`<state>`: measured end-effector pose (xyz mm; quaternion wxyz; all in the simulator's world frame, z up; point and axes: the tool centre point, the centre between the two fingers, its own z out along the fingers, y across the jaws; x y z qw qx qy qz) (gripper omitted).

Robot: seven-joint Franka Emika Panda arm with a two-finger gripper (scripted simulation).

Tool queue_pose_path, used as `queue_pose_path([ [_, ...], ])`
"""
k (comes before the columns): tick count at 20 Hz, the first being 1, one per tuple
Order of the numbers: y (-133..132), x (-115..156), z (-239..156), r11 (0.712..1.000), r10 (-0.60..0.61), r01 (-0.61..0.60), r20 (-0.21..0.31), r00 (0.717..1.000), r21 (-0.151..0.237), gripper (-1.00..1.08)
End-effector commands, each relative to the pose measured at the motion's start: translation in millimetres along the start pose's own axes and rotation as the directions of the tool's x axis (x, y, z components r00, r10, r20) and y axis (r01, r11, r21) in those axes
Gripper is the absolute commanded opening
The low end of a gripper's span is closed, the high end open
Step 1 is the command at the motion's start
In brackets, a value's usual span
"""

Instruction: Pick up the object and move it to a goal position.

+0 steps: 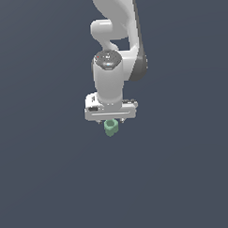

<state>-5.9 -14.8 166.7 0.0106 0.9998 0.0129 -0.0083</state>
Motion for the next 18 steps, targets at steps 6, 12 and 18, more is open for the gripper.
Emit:
queue_pose_path([
  [6,13.0,1.7,-5.6,1.0,0.015,-0.015,0.0,1.0,0.004,1.0],
  [12,21.5,2.7,-9.5,1.0,0.022,-0.022,0.0,1.0,0.007,1.0],
  [18,20.1,0.9,-6.1,0.998,0.057,-0.057,-0.001,0.998,0.008,1.0],
])
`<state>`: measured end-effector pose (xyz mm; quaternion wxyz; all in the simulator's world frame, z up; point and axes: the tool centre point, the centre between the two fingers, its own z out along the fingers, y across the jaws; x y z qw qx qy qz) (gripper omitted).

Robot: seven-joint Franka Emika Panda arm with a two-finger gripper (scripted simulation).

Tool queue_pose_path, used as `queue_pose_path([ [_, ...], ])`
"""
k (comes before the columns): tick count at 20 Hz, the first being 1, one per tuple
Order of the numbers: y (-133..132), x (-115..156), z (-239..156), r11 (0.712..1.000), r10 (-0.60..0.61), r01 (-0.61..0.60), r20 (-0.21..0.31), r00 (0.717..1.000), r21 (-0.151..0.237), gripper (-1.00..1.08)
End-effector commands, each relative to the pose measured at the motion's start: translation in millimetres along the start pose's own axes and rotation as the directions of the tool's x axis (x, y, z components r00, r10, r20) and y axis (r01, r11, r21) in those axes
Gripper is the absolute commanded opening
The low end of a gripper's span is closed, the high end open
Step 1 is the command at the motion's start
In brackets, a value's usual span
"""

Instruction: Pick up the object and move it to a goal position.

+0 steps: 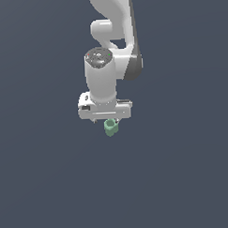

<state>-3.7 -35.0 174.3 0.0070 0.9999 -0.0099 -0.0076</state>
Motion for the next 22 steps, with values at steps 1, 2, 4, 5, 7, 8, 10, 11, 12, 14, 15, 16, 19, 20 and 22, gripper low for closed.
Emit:
queue_pose_path([
  [1,-0.6,-1.2,2.1,1.0,0.022,-0.022,0.0,1.0,0.001,1.0],
  [2,-1.0,-1.9,3.2,0.999,0.034,-0.034,0.0,0.999,0.001,1.0],
  [4,-1.8,-3.4,5.7,0.998,0.062,-0.062,0.0,0.998,0.003,1.0],
  [5,-2.2,-4.3,7.1,0.997,0.077,-0.077,-0.001,0.997,0.003,1.0],
  [7,-3.1,-6.2,10.3,0.994,0.113,-0.113,-0.001,0.994,0.004,1.0],
  [8,-3.6,-7.3,12.1,0.991,0.133,-0.133,-0.001,0.991,0.005,1.0],
  [10,-4.7,-9.8,15.9,0.984,0.176,-0.176,-0.001,0.984,0.007,1.0],
  [11,-5.3,-11.2,18.0,0.98,0.199,-0.199,-0.001,0.98,0.008,1.0],
  [12,-5.8,-12.7,20.2,0.975,0.224,-0.224,-0.001,0.975,0.008,1.0],
  [14,-7.0,-15.9,24.8,0.961,0.277,-0.277,-0.001,0.961,0.01,1.0],
  [15,-7.5,-17.5,27.1,0.953,0.303,-0.303,-0.001,0.953,0.011,1.0],
  [16,-8.1,-19.1,29.4,0.944,0.329,-0.329,-0.001,0.944,0.012,1.0],
  [19,-9.5,-24.2,36.2,0.914,0.405,-0.405,-0.001,0.914,0.014,1.0],
  [20,-10.0,-25.9,38.4,0.903,0.43,-0.43,-0.001,0.903,0.015,1.0],
  [22,-10.8,-29.4,42.8,0.878,0.479,-0.479,0.0,0.878,0.016,1.0],
])
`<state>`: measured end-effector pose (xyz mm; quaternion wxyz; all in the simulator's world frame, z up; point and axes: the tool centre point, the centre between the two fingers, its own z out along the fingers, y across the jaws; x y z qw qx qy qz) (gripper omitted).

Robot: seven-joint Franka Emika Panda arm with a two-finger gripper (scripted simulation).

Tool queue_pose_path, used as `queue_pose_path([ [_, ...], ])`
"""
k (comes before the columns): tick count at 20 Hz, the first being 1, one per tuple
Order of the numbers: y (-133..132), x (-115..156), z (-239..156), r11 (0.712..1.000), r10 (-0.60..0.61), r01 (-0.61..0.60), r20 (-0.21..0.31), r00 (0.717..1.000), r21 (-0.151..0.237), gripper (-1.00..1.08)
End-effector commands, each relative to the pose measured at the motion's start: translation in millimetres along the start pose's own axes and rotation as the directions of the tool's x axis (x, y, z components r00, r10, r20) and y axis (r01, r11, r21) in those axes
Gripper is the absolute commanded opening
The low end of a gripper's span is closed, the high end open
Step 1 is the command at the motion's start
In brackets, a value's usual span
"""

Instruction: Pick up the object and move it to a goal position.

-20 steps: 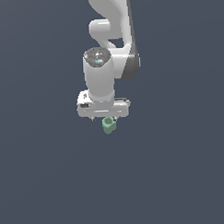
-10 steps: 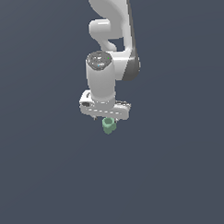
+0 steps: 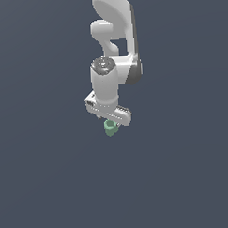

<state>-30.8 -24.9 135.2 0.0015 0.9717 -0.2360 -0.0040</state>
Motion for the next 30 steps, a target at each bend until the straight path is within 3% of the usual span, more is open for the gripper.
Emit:
queue_pose_path([
  [1,1.1,-4.4,5.5,0.998,0.07,-0.07,-0.001,0.998,0.002,1.0],
  [15,7.7,-23.1,27.2,0.935,0.355,-0.355,-0.004,0.935,0.006,1.0],
  [21,8.9,-25.8,30.2,0.919,0.394,-0.394,-0.005,0.919,0.007,1.0],
  [30,9.1,-26.1,42.2,0.919,0.394,-0.394,-0.004,0.919,0.007,1.0],
])
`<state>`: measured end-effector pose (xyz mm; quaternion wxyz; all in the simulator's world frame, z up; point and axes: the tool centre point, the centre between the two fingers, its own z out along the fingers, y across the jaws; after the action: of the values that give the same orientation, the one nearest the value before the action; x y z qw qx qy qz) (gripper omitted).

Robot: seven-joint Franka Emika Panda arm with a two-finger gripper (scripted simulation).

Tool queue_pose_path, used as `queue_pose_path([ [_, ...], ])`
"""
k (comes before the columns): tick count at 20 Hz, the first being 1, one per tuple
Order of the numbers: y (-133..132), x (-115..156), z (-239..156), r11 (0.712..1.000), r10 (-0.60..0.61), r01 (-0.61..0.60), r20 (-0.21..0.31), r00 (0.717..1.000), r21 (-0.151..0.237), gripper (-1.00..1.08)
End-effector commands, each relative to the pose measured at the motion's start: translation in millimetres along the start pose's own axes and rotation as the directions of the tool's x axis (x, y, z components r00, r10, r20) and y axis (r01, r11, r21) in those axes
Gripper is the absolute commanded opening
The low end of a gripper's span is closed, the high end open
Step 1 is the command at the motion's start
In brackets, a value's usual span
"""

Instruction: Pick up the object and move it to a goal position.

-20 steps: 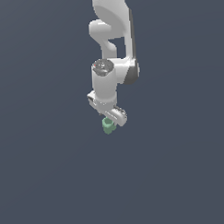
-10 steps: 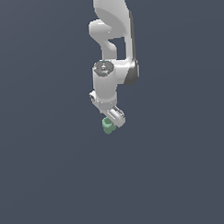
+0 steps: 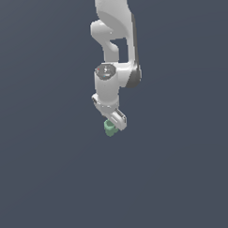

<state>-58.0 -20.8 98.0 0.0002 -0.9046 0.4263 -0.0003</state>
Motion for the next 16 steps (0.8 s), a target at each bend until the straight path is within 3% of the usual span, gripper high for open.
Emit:
queue_pose_path([
  [1,0.5,-0.5,9.0,1.0,0.001,-0.001,0.001,1.0,-0.001,1.0],
  [12,0.6,-0.4,43.1,1.0,0.004,-0.004,0.0,1.0,-0.001,1.0],
  [13,0.6,-0.4,43.1,1.0,0.004,-0.004,0.0,1.0,-0.001,-1.0],
  [16,0.6,-0.4,43.1,1.0,0.004,-0.004,0.0,1.0,-0.001,-1.0],
])
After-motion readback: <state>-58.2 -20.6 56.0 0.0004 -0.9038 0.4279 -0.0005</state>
